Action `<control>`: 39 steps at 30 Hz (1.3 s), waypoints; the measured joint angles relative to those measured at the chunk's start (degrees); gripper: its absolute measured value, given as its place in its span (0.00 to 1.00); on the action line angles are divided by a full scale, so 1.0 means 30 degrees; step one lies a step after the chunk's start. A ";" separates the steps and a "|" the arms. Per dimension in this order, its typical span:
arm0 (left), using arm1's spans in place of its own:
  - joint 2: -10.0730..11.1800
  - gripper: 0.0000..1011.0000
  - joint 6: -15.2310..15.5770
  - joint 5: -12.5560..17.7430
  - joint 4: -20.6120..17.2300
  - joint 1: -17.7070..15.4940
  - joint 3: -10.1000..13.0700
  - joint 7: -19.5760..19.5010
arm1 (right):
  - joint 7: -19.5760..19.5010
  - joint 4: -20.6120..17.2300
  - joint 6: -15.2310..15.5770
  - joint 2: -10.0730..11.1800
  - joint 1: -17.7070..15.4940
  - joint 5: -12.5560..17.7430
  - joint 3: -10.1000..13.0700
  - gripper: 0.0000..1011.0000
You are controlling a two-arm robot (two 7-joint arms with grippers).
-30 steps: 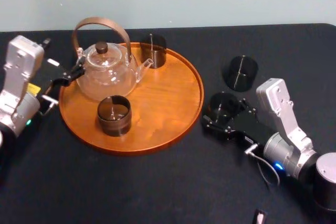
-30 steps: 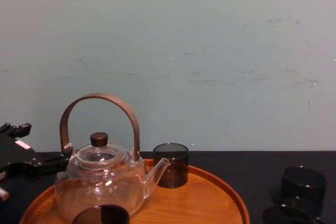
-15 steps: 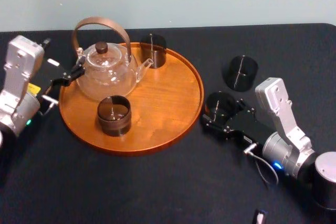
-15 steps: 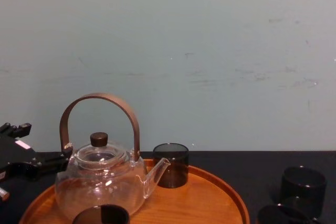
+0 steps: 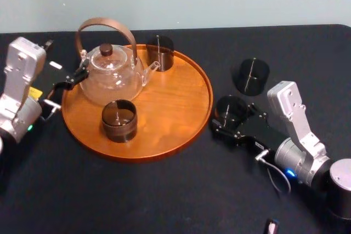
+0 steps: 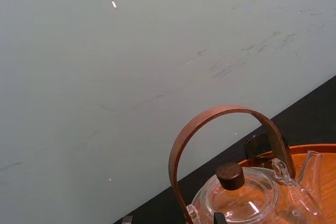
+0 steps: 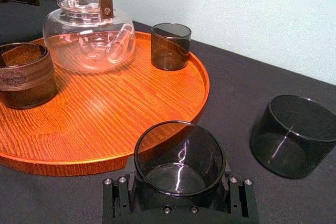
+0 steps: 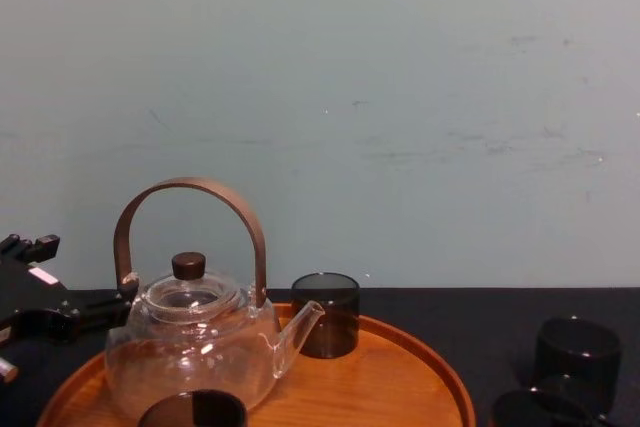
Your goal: Pick up the glass from the table and place it on the tray.
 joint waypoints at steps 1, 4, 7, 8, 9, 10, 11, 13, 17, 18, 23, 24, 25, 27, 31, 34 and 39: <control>0.0000 0.99 0.0000 0.0001 0.0000 0.0000 0.0000 0.0000 | -0.0003 -0.0001 -0.0002 0.0001 -0.0001 0.0000 0.0001 0.90; 0.0000 0.99 0.0000 0.0001 0.0001 0.0001 -0.0001 0.0000 | -0.0009 -0.0008 -0.0005 0.0001 -0.0006 0.0001 0.0009 0.90; 0.0000 0.99 0.0000 0.0001 0.0000 0.0000 0.0000 -0.0001 | 0.0043 -0.0030 -0.0101 0.0045 -0.0015 0.0090 0.0028 0.90; 0.0000 0.99 0.0000 0.0001 0.0000 -0.0001 -0.0001 0.0000 | 0.0104 -0.0133 -0.0203 0.0122 -0.0044 0.0175 0.0051 0.90; 0.0000 0.99 0.0000 0.0001 0.0000 -0.0001 -0.0001 0.0000 | 0.0139 -0.0220 -0.0254 0.0163 -0.0069 0.0218 0.0055 0.90; 0.0001 0.99 0.0000 0.0001 0.0001 0.0000 -0.0001 0.0000 | 0.0163 -0.0332 -0.0290 0.0197 -0.0098 0.0250 0.0060 0.90; 0.0000 0.99 0.0000 0.0001 0.0001 0.0001 -0.0001 0.0001 | 0.0168 -0.0428 -0.0311 0.0224 -0.0129 0.0277 0.0067 0.90; 0.0000 0.99 0.0000 0.0002 0.0000 0.0000 -0.0001 0.0000 | 0.0159 -0.0640 -0.0333 0.0281 -0.0196 0.0300 0.0073 0.90; 0.0000 0.99 0.0000 0.0001 -0.0001 0.0000 0.0000 0.0001 | 0.0120 -0.1361 -0.0320 0.0407 -0.0343 0.0354 0.0038 0.90; 0.0000 0.99 0.0000 0.0001 -0.0001 -0.0001 0.0000 0.0001 | 0.0121 -0.1469 -0.0302 0.0416 -0.0347 0.0356 -0.0004 0.90; 0.0000 0.99 0.0000 0.0002 0.0001 0.0000 0.0000 0.0001 | 0.0290 -0.1870 -0.0178 0.0413 -0.0167 0.0328 -0.0404 0.90; 0.0000 0.99 0.0001 0.0001 0.0000 0.0000 0.0000 0.0000 | 0.0337 -0.1879 -0.0168 0.0395 -0.0107 0.0322 -0.0486 0.90; 0.0000 0.99 0.0000 0.0001 0.0000 0.0000 -0.0001 0.0000 | 0.0417 -0.1880 -0.0156 0.0341 0.0050 0.0313 -0.0659 0.90; 0.0001 0.99 0.0000 0.0001 0.0000 0.0000 0.0000 0.0000 | 0.0501 -0.1836 -0.0156 0.0265 0.0218 0.0303 -0.0833 0.90; 0.0000 0.99 0.0000 0.0001 0.0000 0.0000 0.0000 0.0000 | 0.0717 -0.1465 -0.0184 -0.0008 0.0772 0.0261 -0.1353 0.90; 0.0000 0.99 0.0000 0.0001 0.0001 0.0000 0.0000 0.0001 | 0.0856 -0.1133 -0.0237 -0.0234 0.1194 0.0240 -0.1718 0.90; 0.0000 0.99 0.0000 0.0001 0.0000 0.0000 0.0000 0.0001 | 0.1029 -0.0394 -0.0353 -0.0632 0.1913 0.0168 -0.2296 0.90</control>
